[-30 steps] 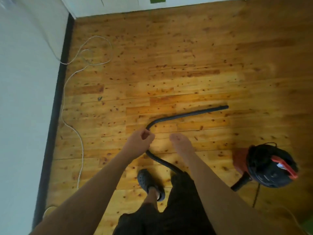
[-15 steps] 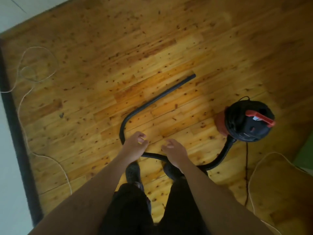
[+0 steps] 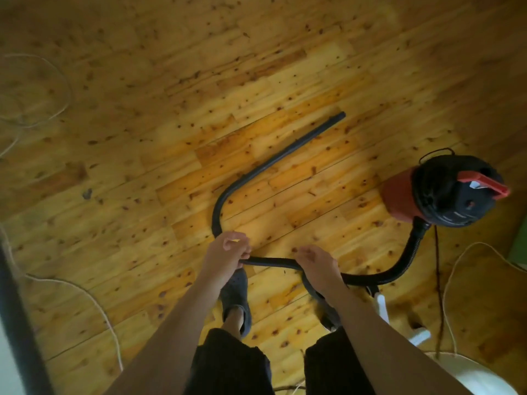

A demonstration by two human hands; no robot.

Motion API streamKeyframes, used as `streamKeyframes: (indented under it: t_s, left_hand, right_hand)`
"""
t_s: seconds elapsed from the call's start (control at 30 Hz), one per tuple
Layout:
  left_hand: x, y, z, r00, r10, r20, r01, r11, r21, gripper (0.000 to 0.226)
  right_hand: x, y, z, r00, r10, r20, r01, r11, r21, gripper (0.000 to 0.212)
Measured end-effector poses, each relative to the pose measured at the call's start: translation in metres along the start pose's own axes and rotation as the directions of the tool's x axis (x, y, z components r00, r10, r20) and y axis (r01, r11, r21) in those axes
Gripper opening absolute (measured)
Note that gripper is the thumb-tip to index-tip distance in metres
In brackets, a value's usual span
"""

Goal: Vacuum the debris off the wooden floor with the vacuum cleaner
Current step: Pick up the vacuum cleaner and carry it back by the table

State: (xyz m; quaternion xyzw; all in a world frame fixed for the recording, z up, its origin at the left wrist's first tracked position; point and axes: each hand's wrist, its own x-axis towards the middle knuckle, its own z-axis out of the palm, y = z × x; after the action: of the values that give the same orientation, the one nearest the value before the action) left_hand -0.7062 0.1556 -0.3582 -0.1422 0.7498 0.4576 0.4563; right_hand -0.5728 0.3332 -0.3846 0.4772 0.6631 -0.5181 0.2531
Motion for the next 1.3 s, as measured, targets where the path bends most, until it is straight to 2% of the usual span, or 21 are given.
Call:
streamKeyframes:
  t_s: [0.07, 0.13, 0.27, 0.33, 0.43, 0.53, 0.6, 0.7, 0.87, 0.93, 0.97, 1.07, 1.13, 1.2, 1.3]
  left_hand:
    - [0.006, -0.015, -0.026, 1.000, 0.007, -0.009, -0.007, 0.998, -0.069, 0.013]
    - [0.017, -0.031, -0.041, 1.000, -0.002, -0.017, 0.002, 0.999, -0.049, 0.015]
    - [0.063, -0.065, -0.042, 0.996, -0.076, 0.055, 0.068, 0.988, 0.140, 0.017]
    - [0.091, -0.079, -0.036, 0.991, -0.077, 0.113, 0.045, 0.964, 0.262, 0.020]
    - [0.142, -0.110, -0.027, 0.990, -0.045, 0.135, -0.011, 0.923, 0.385, 0.017]
    - [0.195, -0.144, -0.011, 0.990, 0.015, 0.144, -0.086, 0.862, 0.499, 0.017]
    - [0.234, -0.168, 0.001, 0.989, 0.031, 0.146, -0.107, 0.824, 0.556, 0.028]
    - [0.298, -0.214, 0.013, 0.998, 0.053, 0.040, -0.067, 0.785, 0.617, 0.044]
    - [0.362, -0.261, 0.012, 0.974, 0.134, -0.182, 0.017, 0.760, 0.650, 0.068]
    - [0.382, -0.268, 0.006, 0.961, 0.133, -0.241, 0.052, 0.772, 0.633, 0.080]
    - [0.392, -0.267, 0.002, 0.953, 0.115, -0.280, 0.072, 0.813, 0.578, 0.086]
    - [0.417, -0.248, -0.005, 0.921, -0.016, -0.390, 0.143, 0.943, 0.300, 0.100]
    - [0.425, -0.237, -0.008, 0.910, -0.119, -0.397, 0.206, 0.961, 0.185, 0.102]
    - [0.427, -0.231, -0.011, 0.910, -0.188, -0.369, 0.264, 0.949, 0.170, 0.086]
    - [0.418, -0.220, -0.017, 0.914, -0.228, -0.337, 0.293, 0.943, 0.156, 0.044]
  right_hand:
    - [0.011, -0.004, 0.029, 0.999, 0.034, 0.009, -0.034, 0.996, 0.087, 0.021]
    - [0.024, -0.002, 0.051, 0.998, 0.052, 0.017, -0.054, 0.987, 0.149, 0.018]
    - [0.058, 0.015, 0.089, 0.999, 0.031, -0.024, -0.028, 0.993, 0.118, 0.009]
    - [0.074, 0.030, 0.103, 0.999, 0.047, -0.011, -0.046, 0.996, 0.073, 0.009]
    - [0.113, 0.059, 0.127, 0.997, 0.068, 0.040, -0.066, 0.997, -0.048, 0.021]
    - [0.166, 0.091, 0.159, 0.993, 0.051, 0.108, -0.033, 0.985, -0.169, 0.036]
    - [0.204, 0.109, 0.181, 0.991, 0.001, 0.135, 0.039, 0.955, -0.293, 0.040]
    - [0.259, 0.141, 0.218, 0.987, -0.075, 0.140, 0.122, 0.923, -0.366, 0.037]
    - [0.314, 0.176, 0.262, 0.954, -0.242, 0.174, 0.298, 0.776, -0.556, 0.058]
    - [0.327, 0.184, 0.276, 0.946, -0.232, 0.226, 0.323, 0.708, -0.628, 0.059]
    - [0.332, 0.187, 0.279, 0.942, -0.233, 0.244, 0.337, 0.656, -0.675, 0.055]
    - [0.342, 0.193, 0.281, 0.933, -0.259, 0.250, 0.354, 0.528, -0.772, 0.038]
    - [0.344, 0.195, 0.279, 0.930, -0.241, 0.278, 0.364, 0.493, -0.790, 0.037]
    - [0.342, 0.194, 0.271, 0.925, -0.217, 0.311, 0.379, 0.475, -0.794, 0.041]
    - [0.329, 0.186, 0.256, 0.908, -0.195, 0.371, 0.418, 0.480, -0.771, 0.049]
